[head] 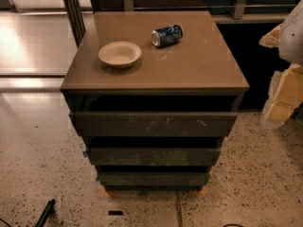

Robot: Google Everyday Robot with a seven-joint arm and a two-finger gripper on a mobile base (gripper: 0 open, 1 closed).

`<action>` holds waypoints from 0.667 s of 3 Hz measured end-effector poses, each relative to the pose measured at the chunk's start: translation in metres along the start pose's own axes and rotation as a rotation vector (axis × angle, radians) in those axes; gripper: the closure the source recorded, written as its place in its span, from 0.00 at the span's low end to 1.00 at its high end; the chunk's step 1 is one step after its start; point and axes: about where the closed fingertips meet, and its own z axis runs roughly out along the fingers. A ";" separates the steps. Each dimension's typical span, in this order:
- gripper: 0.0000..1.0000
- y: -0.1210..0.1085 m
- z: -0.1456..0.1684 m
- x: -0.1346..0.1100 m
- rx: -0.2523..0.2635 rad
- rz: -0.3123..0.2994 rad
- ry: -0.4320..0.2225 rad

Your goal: Open middle drawer

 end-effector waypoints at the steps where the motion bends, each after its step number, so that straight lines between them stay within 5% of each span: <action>1: 0.00 0.000 0.000 0.000 0.000 0.000 0.000; 2: 0.00 0.001 0.005 0.000 0.000 0.014 -0.028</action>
Offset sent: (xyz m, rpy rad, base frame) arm 0.0001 0.0021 -0.0161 0.0718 0.0070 -0.0135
